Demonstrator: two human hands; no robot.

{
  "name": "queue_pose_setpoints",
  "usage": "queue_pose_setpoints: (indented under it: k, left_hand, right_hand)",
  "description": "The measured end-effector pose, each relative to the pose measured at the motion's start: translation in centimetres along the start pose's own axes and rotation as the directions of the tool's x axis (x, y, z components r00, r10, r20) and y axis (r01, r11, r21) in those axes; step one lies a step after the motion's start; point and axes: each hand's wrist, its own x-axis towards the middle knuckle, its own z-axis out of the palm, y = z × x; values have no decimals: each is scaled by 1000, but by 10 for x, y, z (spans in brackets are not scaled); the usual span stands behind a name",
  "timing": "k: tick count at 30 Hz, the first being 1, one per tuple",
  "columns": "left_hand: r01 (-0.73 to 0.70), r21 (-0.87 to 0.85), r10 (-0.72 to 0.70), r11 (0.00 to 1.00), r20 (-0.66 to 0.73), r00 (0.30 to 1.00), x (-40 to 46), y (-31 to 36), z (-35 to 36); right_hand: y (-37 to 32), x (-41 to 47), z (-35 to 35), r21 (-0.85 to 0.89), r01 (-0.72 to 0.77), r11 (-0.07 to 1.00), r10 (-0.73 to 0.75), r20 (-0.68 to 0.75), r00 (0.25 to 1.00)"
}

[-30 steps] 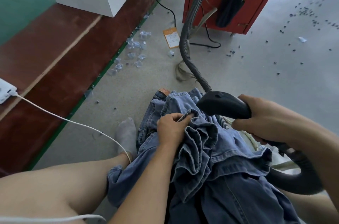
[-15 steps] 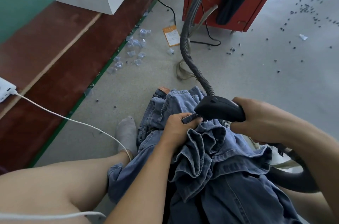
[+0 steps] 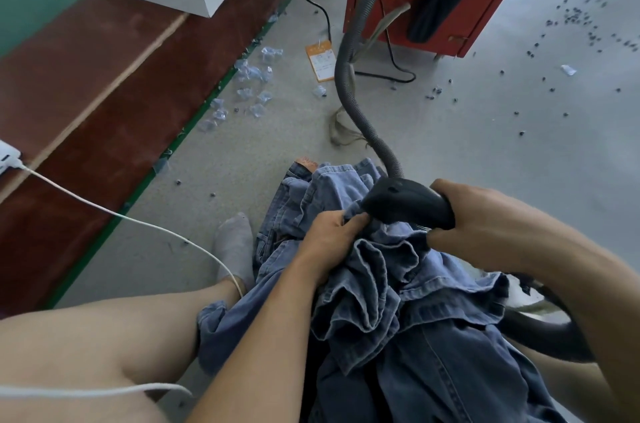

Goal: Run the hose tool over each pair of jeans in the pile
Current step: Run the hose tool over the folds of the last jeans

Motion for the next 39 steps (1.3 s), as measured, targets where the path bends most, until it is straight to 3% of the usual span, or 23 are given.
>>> queue_pose_setpoints:
  k: [4, 11, 14, 16, 22, 28, 35, 39]
  left_hand:
    - [-6, -183, 48, 983, 227, 973, -9, -6, -4]
    - [9, -63, -5, 998, 68, 998, -4, 2, -5]
    - [-11, -104, 25, 994, 135, 990, -5, 1, -3]
    - [-31, -149, 56, 988, 169, 984, -7, -2, -3]
    - [-19, -197, 45, 980, 128, 991, -9, -2, -4]
    - [-44, -173, 78, 984, 192, 978, -14, 2, -1]
    - [-29, -160, 51, 987, 138, 989, -14, 0, -5]
    - [-8, -210, 37, 978, 133, 990, -13, -2, -5]
  right_hand:
    - [-4, 13, 8, -7, -54, 999, 53, -29, 998]
    - [7, 4, -3, 130, -18, 991, 26, -62, 998]
    - [7, -1, -4, 83, -17, 996, 14, 43, 999]
    - [4, 3, -1, 168, -28, 985, 12, 97, 995]
    - [7, 8, -13, 294, -22, 955, 26, -9, 1000]
    - [11, -2, -14, 221, -33, 975, -4, 165, 986]
    - [9, 8, -19, 322, 2, 947, 9, -33, 999]
    - [18, -3, -22, 276, -36, 960, 5, 113, 994]
